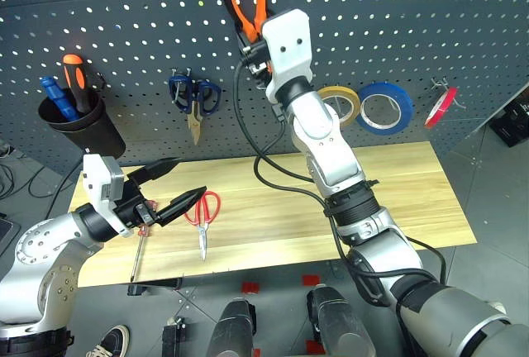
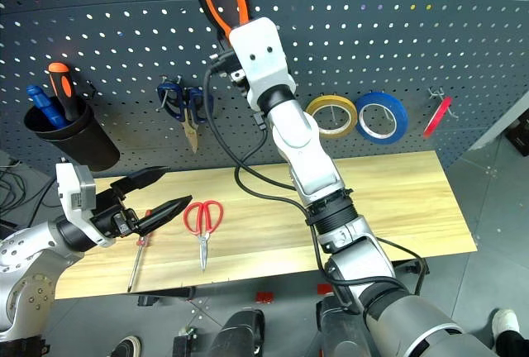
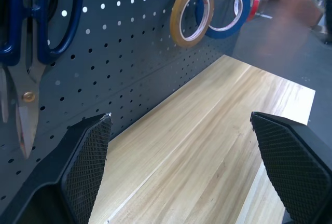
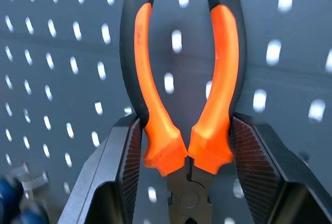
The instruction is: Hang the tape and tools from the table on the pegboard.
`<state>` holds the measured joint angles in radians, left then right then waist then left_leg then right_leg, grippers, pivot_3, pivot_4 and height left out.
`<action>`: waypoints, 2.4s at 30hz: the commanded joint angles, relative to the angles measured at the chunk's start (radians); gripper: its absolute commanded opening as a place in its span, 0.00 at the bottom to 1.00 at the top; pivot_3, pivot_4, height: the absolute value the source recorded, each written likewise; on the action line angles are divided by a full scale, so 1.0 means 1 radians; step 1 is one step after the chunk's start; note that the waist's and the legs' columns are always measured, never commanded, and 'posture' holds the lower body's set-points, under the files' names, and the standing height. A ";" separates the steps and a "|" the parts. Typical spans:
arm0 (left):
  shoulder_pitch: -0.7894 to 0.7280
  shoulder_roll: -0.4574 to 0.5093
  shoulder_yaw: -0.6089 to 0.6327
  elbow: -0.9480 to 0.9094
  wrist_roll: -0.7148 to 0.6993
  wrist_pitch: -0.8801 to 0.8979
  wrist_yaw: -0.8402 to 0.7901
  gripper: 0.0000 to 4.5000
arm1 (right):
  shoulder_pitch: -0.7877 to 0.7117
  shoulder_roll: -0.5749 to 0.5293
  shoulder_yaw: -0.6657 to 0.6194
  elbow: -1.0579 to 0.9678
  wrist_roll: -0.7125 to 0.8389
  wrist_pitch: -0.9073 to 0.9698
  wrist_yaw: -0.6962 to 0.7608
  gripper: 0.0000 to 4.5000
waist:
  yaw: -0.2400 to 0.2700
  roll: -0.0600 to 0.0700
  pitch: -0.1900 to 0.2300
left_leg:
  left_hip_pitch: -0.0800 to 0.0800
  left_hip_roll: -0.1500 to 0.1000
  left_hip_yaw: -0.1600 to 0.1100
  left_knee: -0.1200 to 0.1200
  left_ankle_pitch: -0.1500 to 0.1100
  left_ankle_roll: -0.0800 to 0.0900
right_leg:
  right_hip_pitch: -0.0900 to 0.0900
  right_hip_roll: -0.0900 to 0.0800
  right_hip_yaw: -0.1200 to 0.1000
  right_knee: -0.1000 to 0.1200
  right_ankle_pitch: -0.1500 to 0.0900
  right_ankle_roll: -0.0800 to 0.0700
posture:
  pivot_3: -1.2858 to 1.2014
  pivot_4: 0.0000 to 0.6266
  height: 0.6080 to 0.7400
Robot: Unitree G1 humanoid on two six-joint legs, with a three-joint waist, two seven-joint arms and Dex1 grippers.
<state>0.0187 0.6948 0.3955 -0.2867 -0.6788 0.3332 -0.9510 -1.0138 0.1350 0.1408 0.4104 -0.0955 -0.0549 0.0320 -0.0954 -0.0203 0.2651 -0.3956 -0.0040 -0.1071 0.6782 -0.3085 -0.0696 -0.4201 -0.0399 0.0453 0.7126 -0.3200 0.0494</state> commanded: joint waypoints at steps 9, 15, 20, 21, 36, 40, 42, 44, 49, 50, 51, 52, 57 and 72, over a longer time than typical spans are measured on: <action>-0.046 -0.021 -0.045 -0.021 0.008 -0.010 0.027 1.00 | 0.133 -0.043 0.051 0.020 -0.094 -0.092 -0.029 0.49 | 0.011 0.000 0.000 | 0.000 0.000 0.000 0.001 0.000 0.000 | 0.000 0.000 0.000 0.001 0.000 0.000 | 0.53 0.41 1.00; -0.045 -0.039 -0.064 -0.010 0.035 -0.024 0.043 1.00 | 0.200 -0.032 0.050 -0.061 -0.044 0.047 0.041 0.70 | 0.010 0.000 0.000 | 0.000 0.000 0.000 0.001 0.000 0.000 | 0.000 0.000 0.000 0.001 0.000 0.000 | 0.53 0.40 1.00; -0.026 -0.056 -0.076 -0.010 0.060 -0.016 0.084 1.00 | 0.273 -0.059 0.060 -0.222 0.007 0.199 0.160 0.99 | 0.010 0.000 0.000 | -0.001 0.000 0.000 0.001 0.000 0.000 | 0.000 0.000 0.000 0.000 0.000 0.000 | 0.52 0.39 1.00; -0.022 -0.058 -0.077 -0.011 0.063 -0.010 0.096 1.00 | 0.291 -0.074 0.061 -0.268 0.013 0.234 0.183 0.99 | 0.011 0.000 0.000 | -0.001 0.000 0.000 0.001 0.000 0.000 | 0.000 0.000 0.000 0.000 0.000 0.000 | 0.52 0.39 1.00; 0.127 -0.161 -0.197 -0.087 0.259 0.456 0.634 1.00 | 0.703 -0.483 0.137 -1.082 0.470 0.979 0.584 0.99 | 0.016 -0.001 0.001 | -0.001 -0.001 -0.005 0.001 -0.001 0.006 | 0.002 -0.002 -0.002 0.000 0.001 -0.001 | 0.51 0.44 1.00; 0.043 -0.217 -0.261 -0.022 0.349 0.533 0.755 1.00 | 0.687 -0.535 0.158 -1.101 0.487 1.028 0.586 0.99 | 0.021 -0.001 0.001 | 0.002 -0.003 -0.005 0.001 -0.001 0.006 | 0.007 -0.002 -0.003 -0.002 0.001 -0.001 | 0.51 0.44 1.00; -0.008 -0.248 -0.275 0.027 0.365 0.548 0.780 1.00 | 0.676 -0.550 0.157 -1.101 0.495 1.035 0.583 0.99 | 0.021 -0.002 0.001 | 0.003 -0.003 -0.005 0.001 -0.001 0.006 | 0.009 -0.001 -0.003 -0.003 0.001 -0.001 | 0.51 0.45 1.00; -0.048 -0.279 -0.279 0.075 0.374 0.557 0.795 1.00 | 0.665 -0.553 0.155 -1.100 0.502 1.040 0.580 0.99 | 0.021 -0.002 0.002 | 0.003 -0.003 -0.005 0.001 -0.001 0.006 | 0.009 -0.001 -0.003 -0.004 0.001 -0.001 | 0.50 0.45 1.00; -0.105 -0.324 -0.320 0.172 0.420 0.561 0.813 1.00 | 0.638 -0.551 0.150 -1.110 0.525 1.060 0.579 0.99 | 0.019 -0.003 0.002 | 0.003 -0.002 -0.005 0.001 -0.001 0.006 | 0.009 0.000 -0.003 -0.004 0.001 -0.001 | 0.50 0.46 1.00; -0.110 -0.328 -0.325 0.189 0.424 0.564 0.812 1.00 | 0.635 -0.550 0.145 -1.114 0.535 1.068 0.576 0.99 | 0.019 -0.003 0.002 | 0.003 -0.002 -0.005 0.001 -0.001 0.006 | 0.009 0.000 -0.003 -0.004 0.001 -0.001 | 0.50 0.46 1.00; -0.115 -0.332 -0.327 0.206 0.427 0.569 0.812 1.00 | 0.633 -0.547 0.139 -1.118 0.548 1.078 0.573 0.99 | 0.017 -0.003 0.002 | 0.003 -0.002 -0.005 0.001 -0.001 0.006 | 0.009 0.000 -0.003 -0.004 0.001 -0.001 | 0.50 0.46 1.00; -0.117 -0.340 -0.319 0.224 0.433 0.570 0.824 1.00 | 0.631 -0.542 0.125 -1.122 0.570 1.096 0.572 0.99 | 0.017 -0.003 0.002 | 0.003 -0.002 -0.006 0.001 -0.001 0.006 | 0.009 0.000 -0.003 -0.004 0.001 -0.001 | 0.50 0.46 1.00; -0.112 -0.360 -0.299 0.276 0.453 0.594 0.854 0.91 | 0.611 -0.527 0.056 -1.123 0.654 1.173 0.559 1.00 | 0.017 -0.003 0.002 | 0.004 -0.003 -0.006 0.001 -0.001 0.006 | 0.011 -0.001 -0.003 -0.004 0.001 -0.001 | 0.49 0.46 1.00; -0.146 -0.385 -0.293 0.406 0.474 0.551 0.810 0.07 | 0.559 -0.627 0.056 -1.130 0.671 1.188 0.549 1.00 | 0.017 0.001 0.000 | 0.011 -0.004 -0.005 -0.001 -0.001 0.006 | 0.017 -0.002 -0.003 -0.007 0.001 -0.001 | 0.49 0.45 1.00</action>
<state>-0.1704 0.3132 0.1217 0.0618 -0.2150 0.8665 -0.1237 -0.4454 -0.4828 0.1890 -0.6738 0.5714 1.1585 0.5831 -0.0785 -0.0196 0.2651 -0.3844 -0.0075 -0.1118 0.6777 -0.3099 -0.0633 -0.4034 -0.0423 0.0427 0.7059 -0.3194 0.0485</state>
